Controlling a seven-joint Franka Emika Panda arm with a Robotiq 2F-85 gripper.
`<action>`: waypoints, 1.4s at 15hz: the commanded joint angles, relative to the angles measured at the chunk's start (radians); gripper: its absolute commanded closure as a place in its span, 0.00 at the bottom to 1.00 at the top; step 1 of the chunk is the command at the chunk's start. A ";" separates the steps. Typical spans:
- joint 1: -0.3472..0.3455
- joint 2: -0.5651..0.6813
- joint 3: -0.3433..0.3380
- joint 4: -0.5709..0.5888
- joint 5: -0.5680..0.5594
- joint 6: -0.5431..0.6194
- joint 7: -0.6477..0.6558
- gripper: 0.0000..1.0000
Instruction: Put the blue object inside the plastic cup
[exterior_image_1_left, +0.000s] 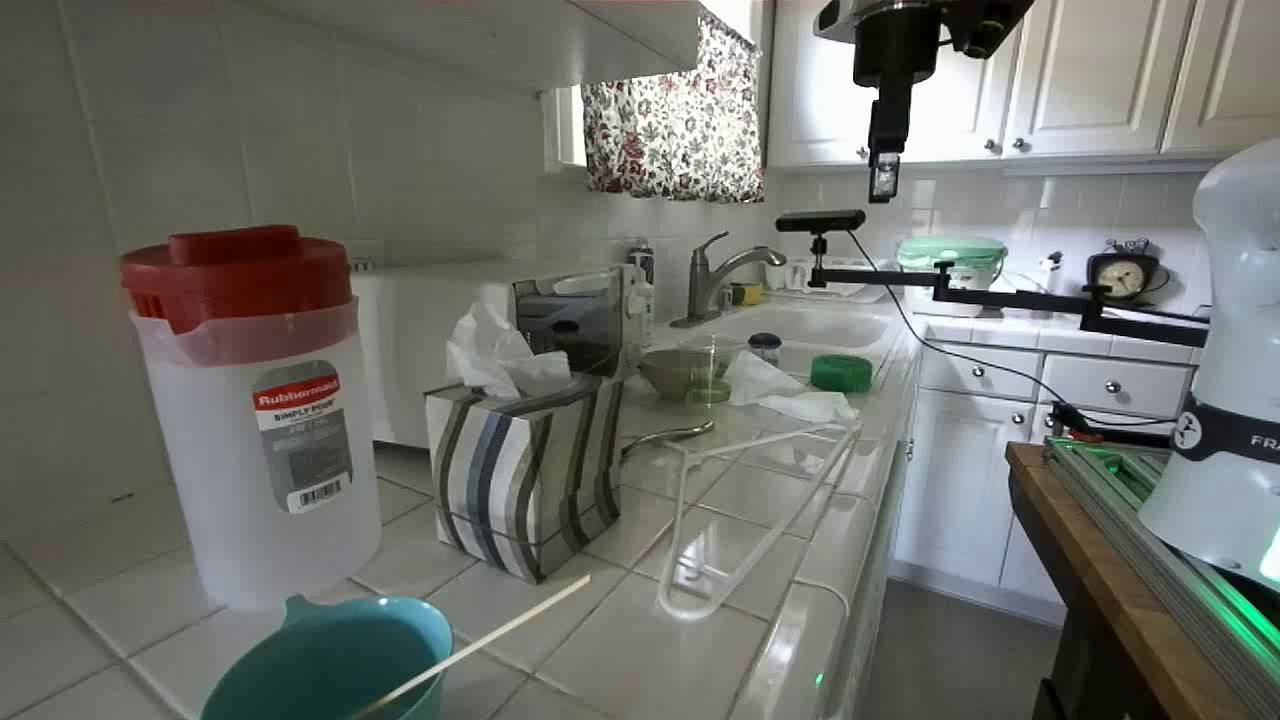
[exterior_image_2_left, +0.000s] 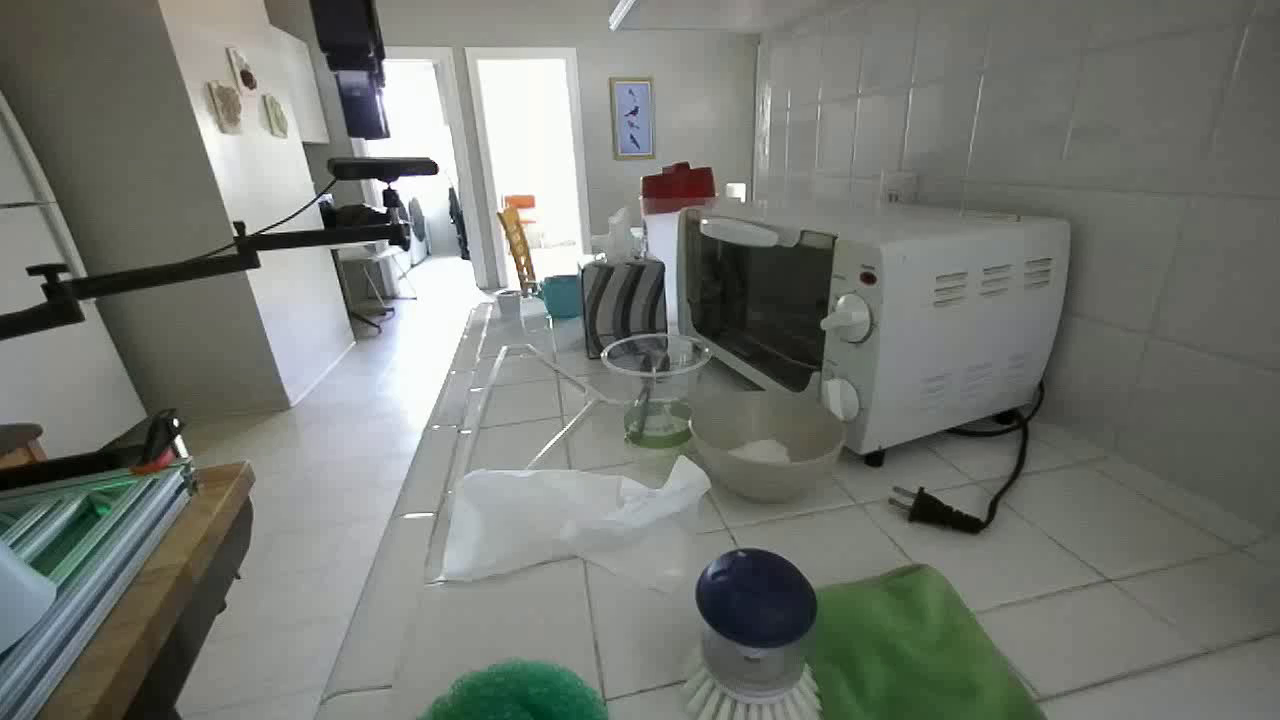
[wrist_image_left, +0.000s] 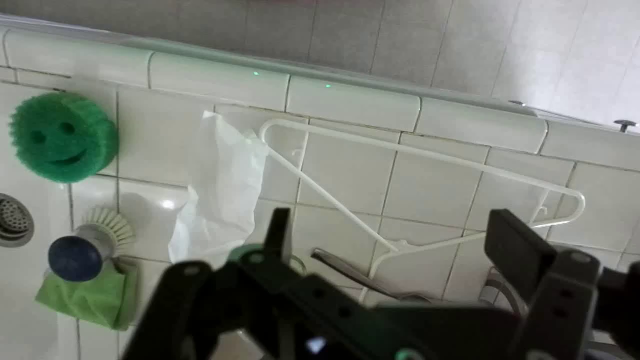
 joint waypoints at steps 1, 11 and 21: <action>0.001 0.000 -0.001 0.002 -0.001 -0.002 0.000 0.00; 0.001 0.000 -0.001 0.002 -0.001 -0.002 0.000 0.00; -0.089 0.003 -0.097 0.028 0.166 0.060 0.152 0.00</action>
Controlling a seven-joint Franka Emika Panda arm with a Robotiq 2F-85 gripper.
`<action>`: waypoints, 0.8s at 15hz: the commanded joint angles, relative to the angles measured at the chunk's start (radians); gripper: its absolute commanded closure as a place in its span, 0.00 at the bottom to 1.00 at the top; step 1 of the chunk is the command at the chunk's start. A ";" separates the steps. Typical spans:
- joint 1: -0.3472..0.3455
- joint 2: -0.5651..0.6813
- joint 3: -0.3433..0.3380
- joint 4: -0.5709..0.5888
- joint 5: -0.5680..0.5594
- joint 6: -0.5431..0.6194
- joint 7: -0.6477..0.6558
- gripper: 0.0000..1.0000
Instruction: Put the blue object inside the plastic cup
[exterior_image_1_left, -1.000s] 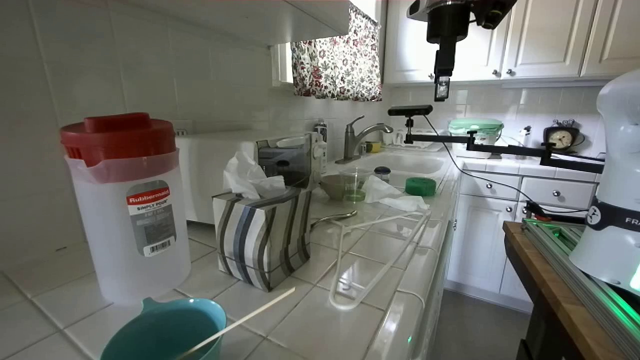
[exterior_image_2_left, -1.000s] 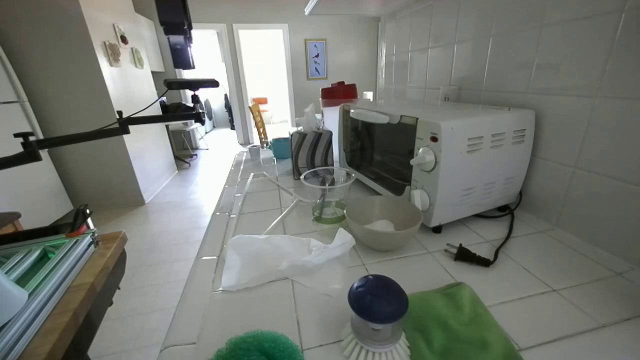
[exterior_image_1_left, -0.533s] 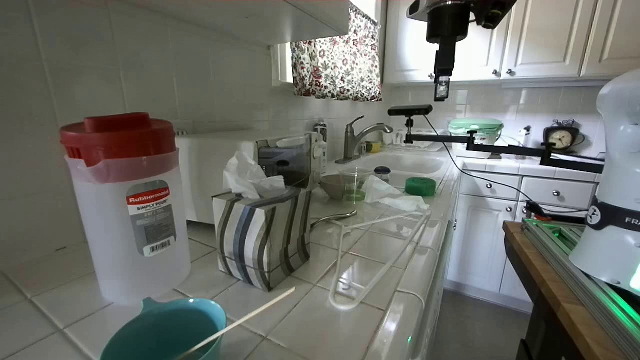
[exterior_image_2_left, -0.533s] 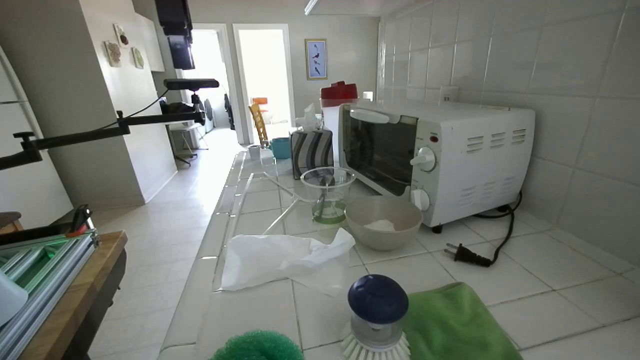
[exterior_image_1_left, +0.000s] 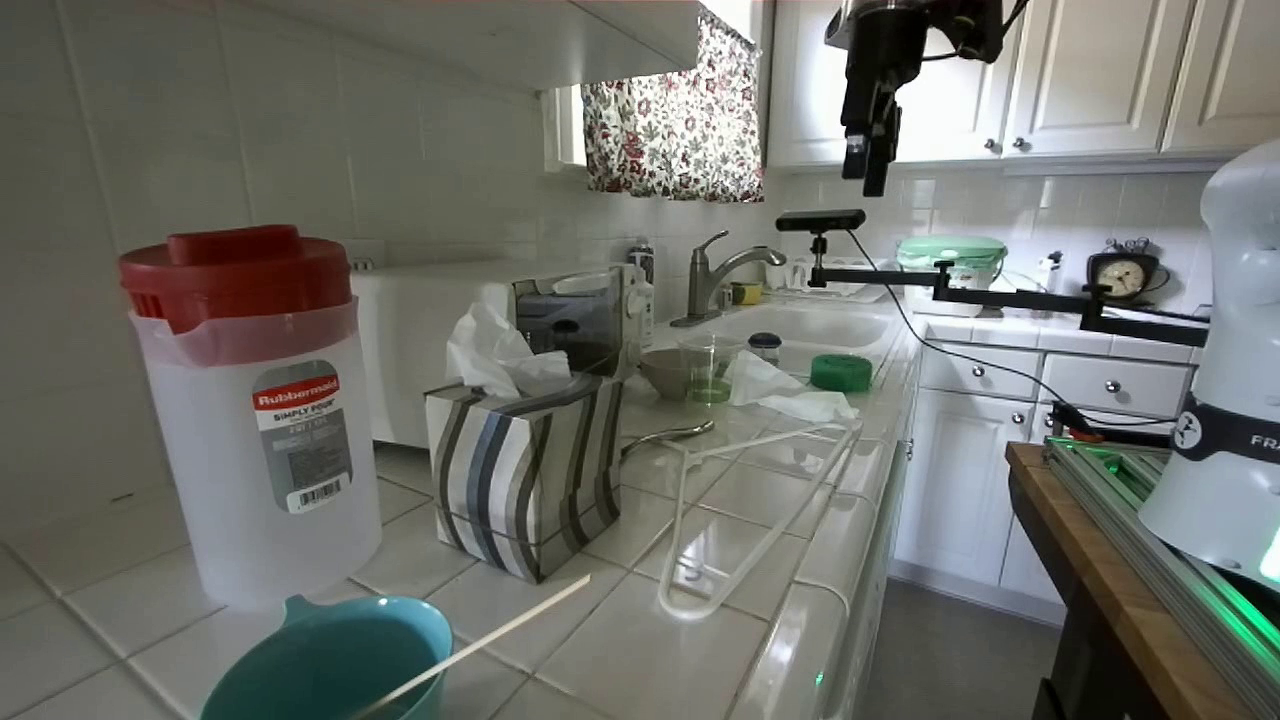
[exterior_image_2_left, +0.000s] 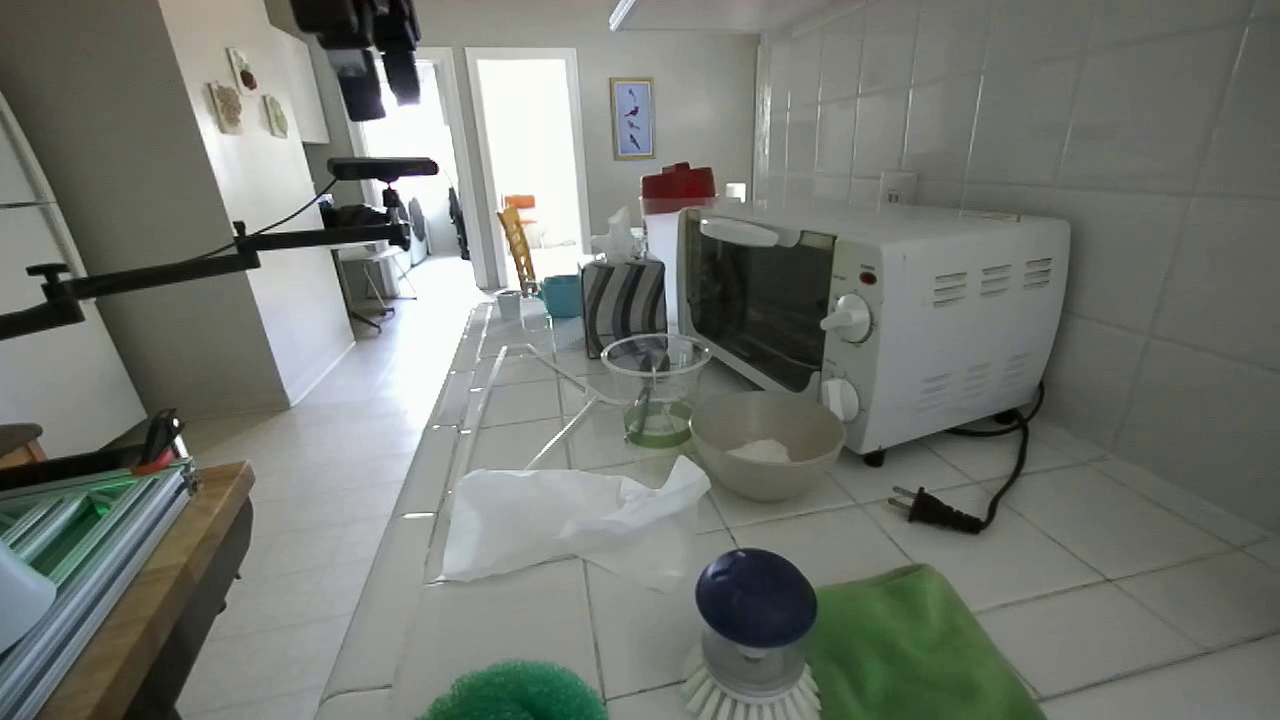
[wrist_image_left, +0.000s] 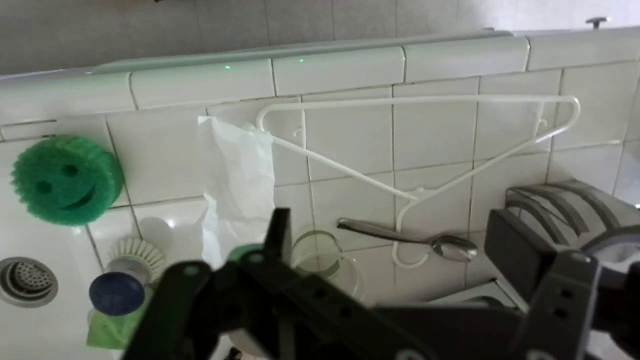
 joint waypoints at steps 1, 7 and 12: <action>-0.026 0.002 -0.020 0.009 0.092 0.033 0.065 0.00; -0.047 0.009 -0.008 0.006 0.063 0.043 0.076 0.00; -0.048 0.004 -0.026 0.001 0.056 0.028 0.032 0.00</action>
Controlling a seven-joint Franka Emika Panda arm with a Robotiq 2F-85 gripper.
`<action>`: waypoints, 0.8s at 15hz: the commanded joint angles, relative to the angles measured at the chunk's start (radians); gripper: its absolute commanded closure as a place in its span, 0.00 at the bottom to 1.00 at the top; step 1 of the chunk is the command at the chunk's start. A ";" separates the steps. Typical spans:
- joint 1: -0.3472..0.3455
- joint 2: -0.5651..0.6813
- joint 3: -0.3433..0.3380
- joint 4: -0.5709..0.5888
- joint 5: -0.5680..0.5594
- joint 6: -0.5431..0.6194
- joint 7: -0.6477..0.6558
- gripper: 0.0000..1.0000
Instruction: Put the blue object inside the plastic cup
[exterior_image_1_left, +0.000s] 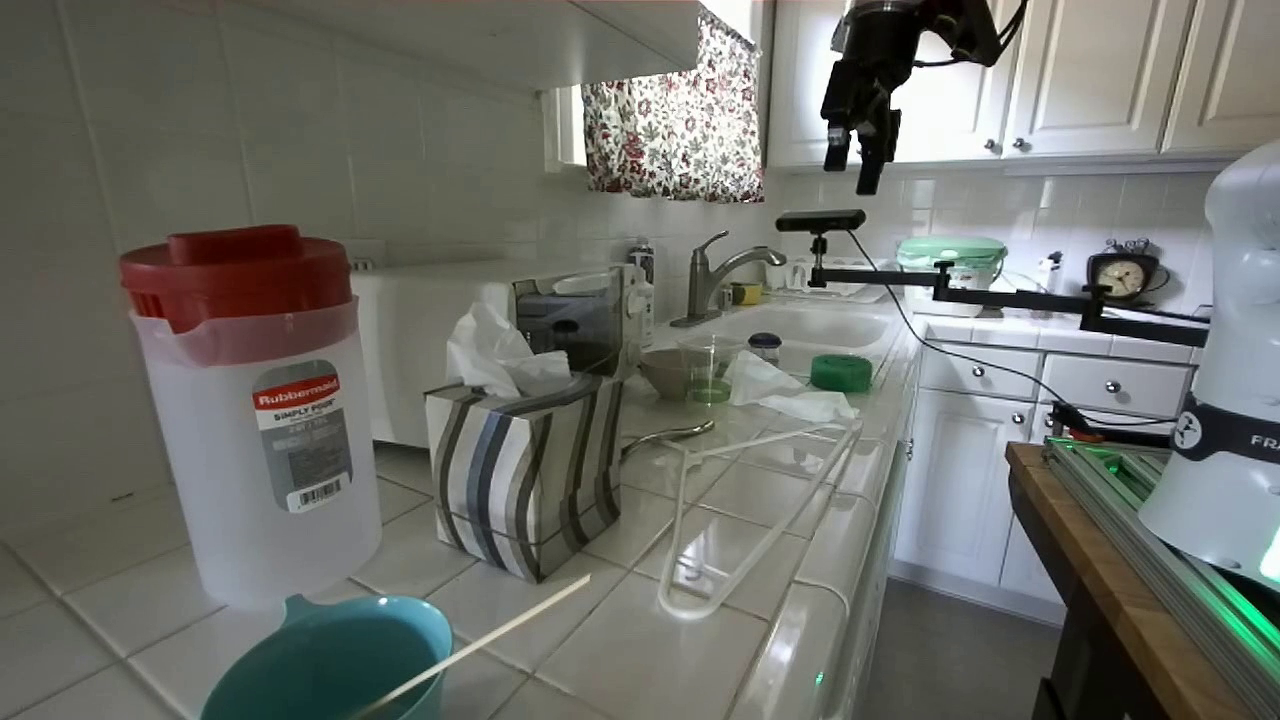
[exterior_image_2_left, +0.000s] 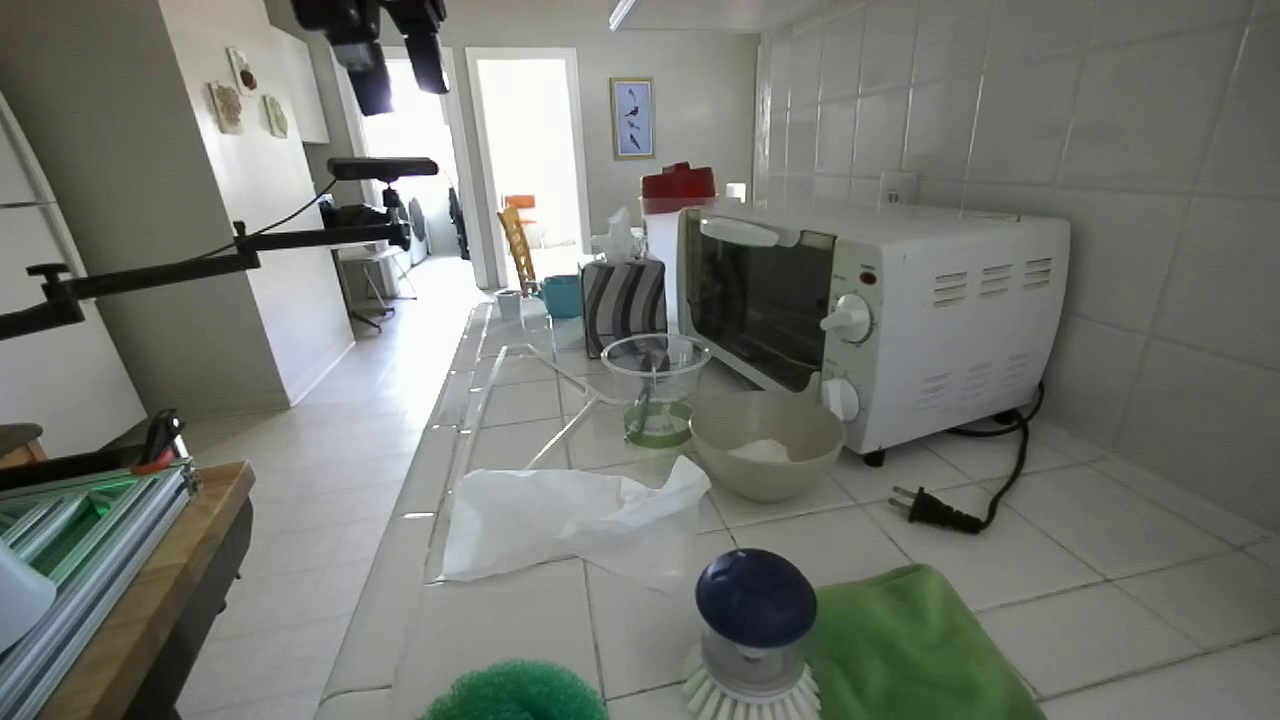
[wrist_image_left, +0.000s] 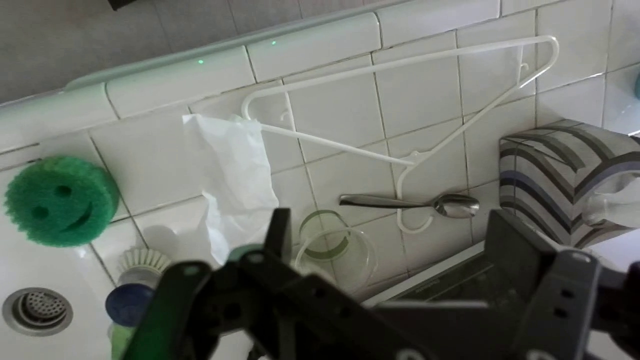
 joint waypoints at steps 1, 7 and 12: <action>-0.030 -0.004 -0.015 -0.007 -0.016 -0.007 -0.016 0.00; -0.098 -0.005 -0.171 -0.028 -0.004 0.005 -0.199 0.00; -0.127 0.068 -0.214 0.008 -0.006 0.048 -0.255 0.00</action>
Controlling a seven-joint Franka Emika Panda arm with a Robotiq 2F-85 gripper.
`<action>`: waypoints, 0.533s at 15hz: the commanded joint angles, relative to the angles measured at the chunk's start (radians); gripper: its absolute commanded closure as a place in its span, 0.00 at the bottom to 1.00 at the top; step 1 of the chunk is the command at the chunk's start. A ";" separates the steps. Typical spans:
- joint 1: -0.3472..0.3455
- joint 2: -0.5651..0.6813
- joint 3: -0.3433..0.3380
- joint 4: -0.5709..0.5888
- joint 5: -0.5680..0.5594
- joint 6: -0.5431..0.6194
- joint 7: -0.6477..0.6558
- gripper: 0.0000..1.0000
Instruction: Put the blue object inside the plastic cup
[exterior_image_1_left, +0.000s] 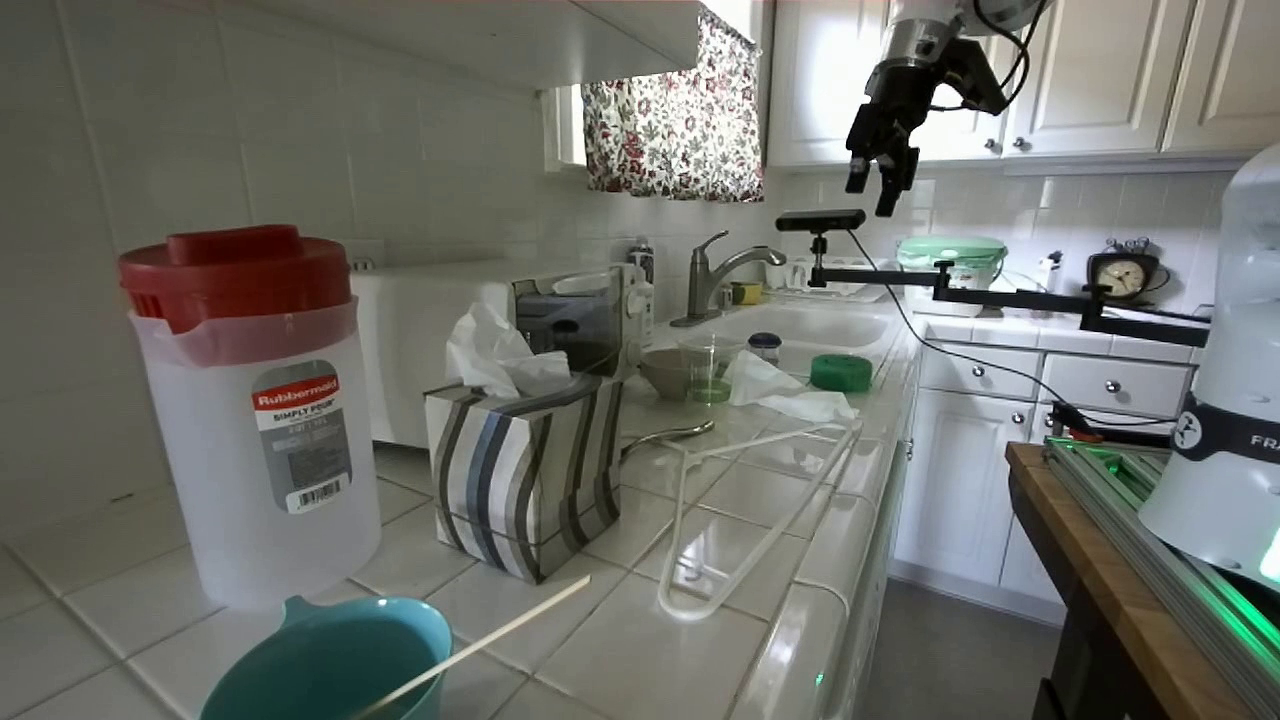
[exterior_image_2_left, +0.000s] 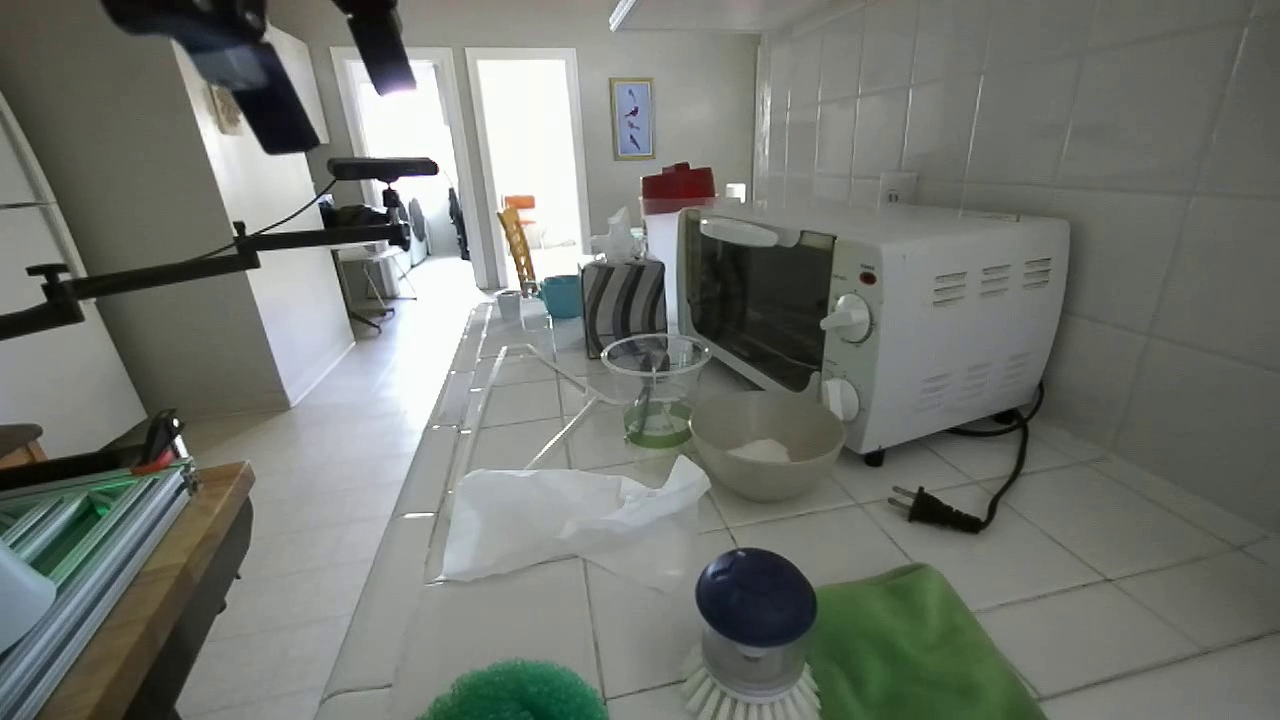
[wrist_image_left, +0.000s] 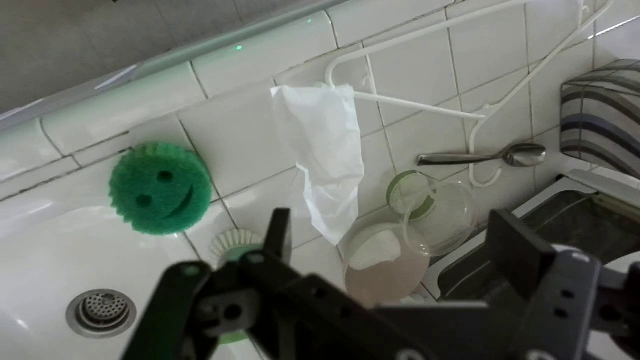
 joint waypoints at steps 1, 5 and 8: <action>0.014 0.042 0.007 0.033 0.018 -0.007 -0.022 0.00; 0.006 0.036 0.020 0.018 0.007 0.011 -0.007 0.00; -0.001 0.068 0.019 0.021 -0.016 0.041 -0.016 0.00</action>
